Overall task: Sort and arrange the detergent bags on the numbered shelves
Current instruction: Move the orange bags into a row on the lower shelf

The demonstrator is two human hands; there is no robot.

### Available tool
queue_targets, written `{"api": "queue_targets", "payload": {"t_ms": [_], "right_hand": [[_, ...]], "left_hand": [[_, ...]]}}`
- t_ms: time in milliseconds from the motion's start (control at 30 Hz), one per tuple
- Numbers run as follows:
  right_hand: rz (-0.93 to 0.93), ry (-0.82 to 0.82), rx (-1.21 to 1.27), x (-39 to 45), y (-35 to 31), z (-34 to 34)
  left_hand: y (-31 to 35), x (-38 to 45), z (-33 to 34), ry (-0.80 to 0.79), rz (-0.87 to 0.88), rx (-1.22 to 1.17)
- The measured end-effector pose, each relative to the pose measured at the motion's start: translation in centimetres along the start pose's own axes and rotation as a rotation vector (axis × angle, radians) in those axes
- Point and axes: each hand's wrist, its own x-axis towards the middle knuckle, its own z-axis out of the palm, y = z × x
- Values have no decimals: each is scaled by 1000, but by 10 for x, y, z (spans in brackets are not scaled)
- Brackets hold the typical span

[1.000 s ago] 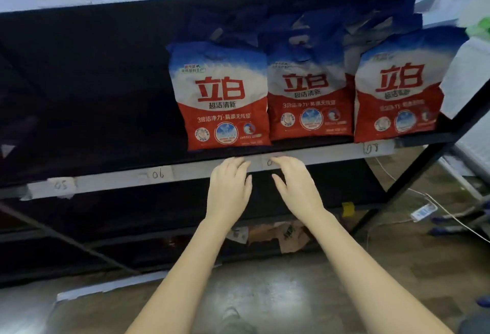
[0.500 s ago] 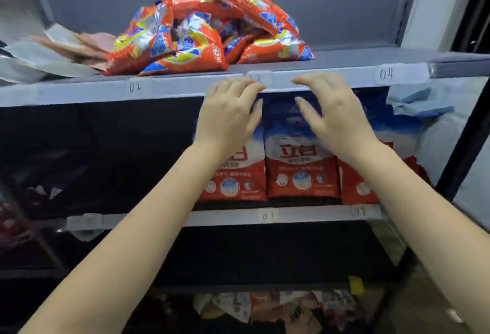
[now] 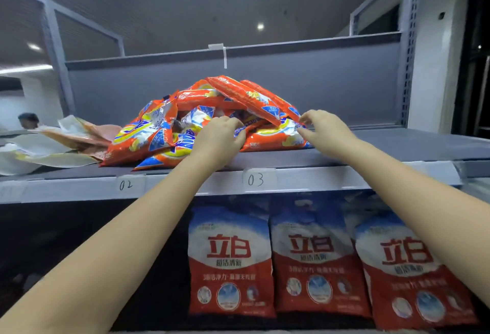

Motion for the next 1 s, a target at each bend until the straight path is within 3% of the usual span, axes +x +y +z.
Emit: {"api": "queue_targets", "payload": {"t_ms": [100, 233, 333, 400, 467, 567, 700, 900, 1000], "right_hand": [[51, -39, 25, 35, -2, 9], [-30, 7, 76, 76, -16, 15], [-59, 41, 117, 102, -24, 20], [75, 75, 196, 120, -18, 22], [255, 50, 222, 138, -5, 22], [462, -121, 211, 154, 13, 30], [650, -338, 519, 183, 44, 58], [759, -309, 814, 211, 59, 80], [768, -158, 823, 215, 57, 83]], "left_hand": [[-5, 40, 2, 74, 69, 46], [-12, 98, -11, 188, 141, 133], [-21, 140, -14, 165, 71, 131], [-25, 163, -11, 111, 19, 133], [-24, 184, -5, 43, 1, 166], [-16, 206, 8, -126, -37, 196], [-5, 231, 28, -393, -165, 214], [-1, 248, 30, -735, -303, 109], [0, 246, 27, -829, -333, 79]]}}
